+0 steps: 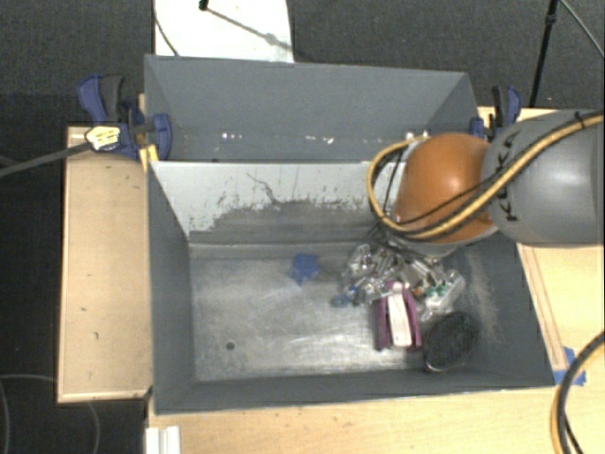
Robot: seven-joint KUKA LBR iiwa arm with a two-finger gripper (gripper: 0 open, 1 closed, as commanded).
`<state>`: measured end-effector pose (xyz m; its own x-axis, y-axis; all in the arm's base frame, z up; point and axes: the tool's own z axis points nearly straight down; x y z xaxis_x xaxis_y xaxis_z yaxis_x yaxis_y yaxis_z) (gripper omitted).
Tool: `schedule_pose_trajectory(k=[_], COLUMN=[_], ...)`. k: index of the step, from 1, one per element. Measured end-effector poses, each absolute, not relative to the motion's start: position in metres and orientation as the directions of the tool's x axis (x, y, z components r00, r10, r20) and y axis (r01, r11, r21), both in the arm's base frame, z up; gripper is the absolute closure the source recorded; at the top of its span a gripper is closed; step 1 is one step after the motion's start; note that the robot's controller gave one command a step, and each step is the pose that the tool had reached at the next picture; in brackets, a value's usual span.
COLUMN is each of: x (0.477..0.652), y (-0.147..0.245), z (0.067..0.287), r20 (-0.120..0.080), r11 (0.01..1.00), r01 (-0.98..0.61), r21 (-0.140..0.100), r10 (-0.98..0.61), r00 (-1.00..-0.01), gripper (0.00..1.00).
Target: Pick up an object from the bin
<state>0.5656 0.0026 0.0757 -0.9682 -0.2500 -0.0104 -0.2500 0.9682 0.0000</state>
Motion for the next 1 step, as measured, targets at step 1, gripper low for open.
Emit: schedule_pose_trajectory(k=[1], x=[0.5721], y=[0.0186], z=[0.2574], r20=[-0.010], r11=[0.870], r01=[-0.493], r21=[-0.004], r10=[-0.493], r00=[-0.870], gripper=[1.00])
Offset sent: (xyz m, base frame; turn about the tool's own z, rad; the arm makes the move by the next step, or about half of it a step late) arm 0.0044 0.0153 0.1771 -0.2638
